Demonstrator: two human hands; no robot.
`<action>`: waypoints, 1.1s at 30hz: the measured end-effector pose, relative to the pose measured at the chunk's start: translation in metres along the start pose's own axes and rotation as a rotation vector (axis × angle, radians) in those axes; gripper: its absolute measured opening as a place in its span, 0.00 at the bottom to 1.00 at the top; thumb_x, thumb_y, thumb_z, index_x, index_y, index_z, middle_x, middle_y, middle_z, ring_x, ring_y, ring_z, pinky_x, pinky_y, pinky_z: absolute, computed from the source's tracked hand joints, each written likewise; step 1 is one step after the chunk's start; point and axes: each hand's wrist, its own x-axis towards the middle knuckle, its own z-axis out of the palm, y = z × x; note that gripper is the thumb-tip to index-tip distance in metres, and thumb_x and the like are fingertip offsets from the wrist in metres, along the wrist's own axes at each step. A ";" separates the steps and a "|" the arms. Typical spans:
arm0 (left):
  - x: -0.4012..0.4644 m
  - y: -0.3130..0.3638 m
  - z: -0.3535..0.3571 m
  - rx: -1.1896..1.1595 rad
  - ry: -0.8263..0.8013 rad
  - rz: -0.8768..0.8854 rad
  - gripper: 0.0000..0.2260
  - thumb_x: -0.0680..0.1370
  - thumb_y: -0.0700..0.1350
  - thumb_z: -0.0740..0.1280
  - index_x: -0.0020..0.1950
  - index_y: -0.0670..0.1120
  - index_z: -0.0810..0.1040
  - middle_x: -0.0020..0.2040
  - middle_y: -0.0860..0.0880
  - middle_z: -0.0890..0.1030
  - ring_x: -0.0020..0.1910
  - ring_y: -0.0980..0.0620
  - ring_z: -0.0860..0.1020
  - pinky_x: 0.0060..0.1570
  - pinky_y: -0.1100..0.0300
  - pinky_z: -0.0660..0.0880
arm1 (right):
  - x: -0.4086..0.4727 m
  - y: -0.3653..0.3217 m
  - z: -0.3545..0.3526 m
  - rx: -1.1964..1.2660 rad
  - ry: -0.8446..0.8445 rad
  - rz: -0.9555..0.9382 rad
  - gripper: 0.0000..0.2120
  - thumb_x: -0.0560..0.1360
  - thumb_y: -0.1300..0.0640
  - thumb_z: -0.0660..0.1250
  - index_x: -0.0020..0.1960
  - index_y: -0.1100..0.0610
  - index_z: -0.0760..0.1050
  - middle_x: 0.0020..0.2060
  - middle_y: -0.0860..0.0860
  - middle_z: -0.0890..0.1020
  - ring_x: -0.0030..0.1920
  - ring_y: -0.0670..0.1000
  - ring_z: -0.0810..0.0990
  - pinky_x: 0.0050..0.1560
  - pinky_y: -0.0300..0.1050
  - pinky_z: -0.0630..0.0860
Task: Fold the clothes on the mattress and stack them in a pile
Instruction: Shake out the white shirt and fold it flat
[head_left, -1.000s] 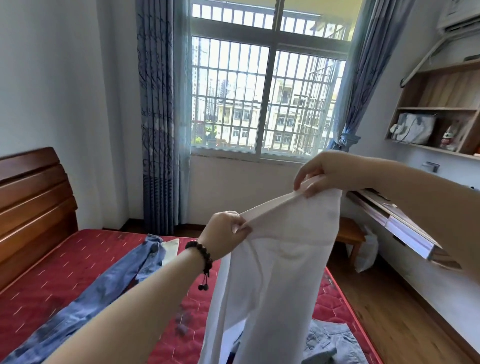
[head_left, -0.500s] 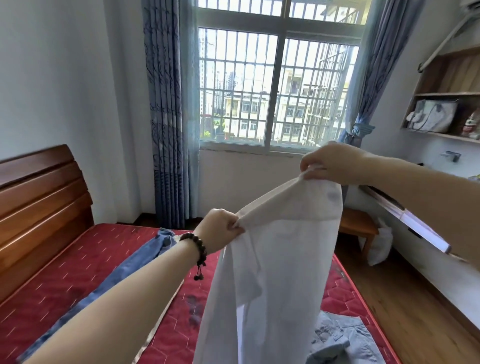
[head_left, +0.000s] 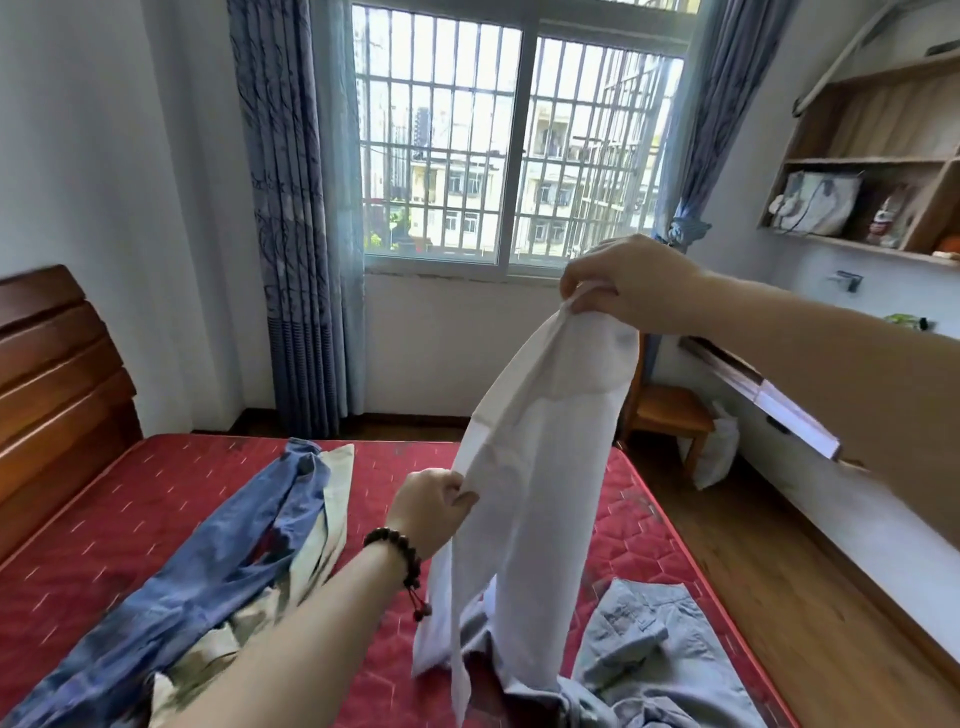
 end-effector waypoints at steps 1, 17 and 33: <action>-0.002 -0.003 0.003 -0.021 -0.004 0.000 0.10 0.75 0.48 0.70 0.37 0.44 0.81 0.30 0.56 0.76 0.29 0.61 0.71 0.27 0.72 0.63 | -0.001 0.001 0.000 0.009 0.008 0.006 0.08 0.78 0.52 0.64 0.53 0.53 0.79 0.47 0.47 0.80 0.50 0.51 0.75 0.58 0.51 0.72; -0.031 -0.021 -0.058 -0.574 0.136 -0.077 0.02 0.73 0.36 0.73 0.41 0.38 0.81 0.33 0.50 0.78 0.33 0.58 0.72 0.35 0.66 0.69 | -0.085 0.019 -0.017 0.019 0.086 0.248 0.04 0.76 0.55 0.69 0.47 0.54 0.81 0.42 0.52 0.83 0.48 0.56 0.78 0.48 0.45 0.69; -0.269 0.024 -0.164 -0.219 0.374 -0.087 0.16 0.78 0.47 0.68 0.33 0.43 0.74 0.23 0.56 0.67 0.24 0.59 0.63 0.25 0.67 0.61 | -0.223 -0.104 -0.008 0.318 0.254 0.269 0.06 0.76 0.59 0.68 0.49 0.61 0.80 0.43 0.54 0.81 0.47 0.52 0.76 0.46 0.36 0.64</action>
